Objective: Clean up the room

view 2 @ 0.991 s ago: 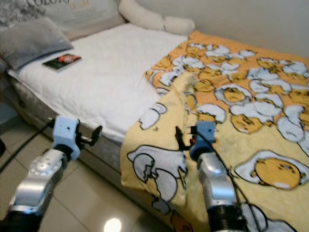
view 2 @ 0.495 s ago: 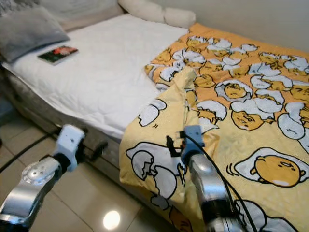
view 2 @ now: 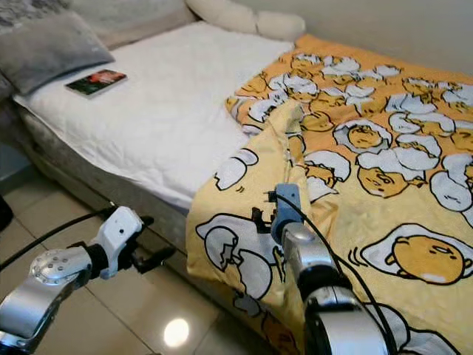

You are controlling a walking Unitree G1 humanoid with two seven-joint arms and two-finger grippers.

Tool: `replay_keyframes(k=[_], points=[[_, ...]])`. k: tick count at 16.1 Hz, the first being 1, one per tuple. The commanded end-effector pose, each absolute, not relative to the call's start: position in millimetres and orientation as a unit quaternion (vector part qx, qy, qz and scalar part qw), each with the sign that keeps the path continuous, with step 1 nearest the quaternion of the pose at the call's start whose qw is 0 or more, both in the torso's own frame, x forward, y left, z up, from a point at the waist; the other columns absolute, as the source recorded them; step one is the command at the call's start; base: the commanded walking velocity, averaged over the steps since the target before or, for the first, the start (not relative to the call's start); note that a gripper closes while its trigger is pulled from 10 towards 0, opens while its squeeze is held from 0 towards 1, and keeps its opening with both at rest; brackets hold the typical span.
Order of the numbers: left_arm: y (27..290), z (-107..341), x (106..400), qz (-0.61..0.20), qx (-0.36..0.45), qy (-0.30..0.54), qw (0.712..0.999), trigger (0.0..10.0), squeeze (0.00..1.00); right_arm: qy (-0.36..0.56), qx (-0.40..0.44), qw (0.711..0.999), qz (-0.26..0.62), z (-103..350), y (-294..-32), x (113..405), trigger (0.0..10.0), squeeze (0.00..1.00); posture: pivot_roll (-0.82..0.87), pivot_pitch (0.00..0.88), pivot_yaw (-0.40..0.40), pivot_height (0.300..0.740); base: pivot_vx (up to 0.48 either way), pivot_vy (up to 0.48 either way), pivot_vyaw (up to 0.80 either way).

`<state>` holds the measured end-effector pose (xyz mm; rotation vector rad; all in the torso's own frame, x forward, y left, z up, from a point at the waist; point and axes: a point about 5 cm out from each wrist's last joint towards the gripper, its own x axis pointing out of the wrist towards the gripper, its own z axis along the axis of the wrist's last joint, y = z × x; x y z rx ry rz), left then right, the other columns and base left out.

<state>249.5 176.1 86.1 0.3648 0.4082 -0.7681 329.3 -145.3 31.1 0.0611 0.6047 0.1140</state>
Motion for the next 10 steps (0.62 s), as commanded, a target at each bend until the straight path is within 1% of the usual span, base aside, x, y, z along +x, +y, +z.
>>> replay_keyframes(k=[1,2,4,5,6,7,8,10], points=[[175.1,92.3,249.7,-0.381,0.186,0.194,0.884,10.0,0.78,0.302,0.021,0.952,0.050,32.7,-144.6,332.7,10.0,1.00,0.10,0.000,-0.024,0.740,0.000,0.000,0.00],[176.7,93.5,246.5,-0.390,0.194,0.202,0.877,10.0,0.78,0.323,-0.005,0.946,0.043,26.3,-144.3,330.0,10.0,0.01,0.12,0.000,-0.034,0.740,0.000,0.000,0.00],[176.6,95.6,240.1,-0.403,0.200,0.209,0.868,10.0,0.77,0.346,-0.042,0.937,0.030,15.7,-147.7,322.3,10.0,0.00,0.15,0.000,-0.027,0.740,0.000,0.000,0.00],[176.2,97.5,235.9,-0.410,0.200,0.212,0.864,10.0,0.77,0.351,-0.042,0.935,0.014,12.2,-151.2,319.3,10.0,0.00,0.15,0.000,-0.019,0.740,0.000,0.000,0.00],[176.6,98.2,233.9,-0.412,0.199,0.213,0.863,10.0,0.78,0.352,-0.035,0.935,0.004,10.9,-152.5,318.2,8.8,0.00,0.16,0.000,-0.010,0.740,0.000,0.000,0.00],[177.4,99.1,230.8,-0.415,0.199,0.216,0.861,10.0,0.78,0.354,-0.015,0.935,-0.009,8.8,-152.7,316.4,0.5,0.00,0.15,0.000,-0.001,0.740,0.000,0.000,0.00],[177.3,99.2,229.5,-0.418,0.199,0.219,0.859,10.0,0.78,0.357,-0.009,0.934,-0.013,7.1,-151.9,315.0,0.0,0.00,0.15,0.000,0.005,0.740,0.000,0.000,0.00],[175.1,100.4,227.5,-0.426,0.200,0.223,0.854,10.0,0.77,0.369,0.004,0.929,-0.022,-1.6,-149.1,306.9,0.0,0.00,0.15,0.000,0.021,0.740,0.000,0.000,0.00]])
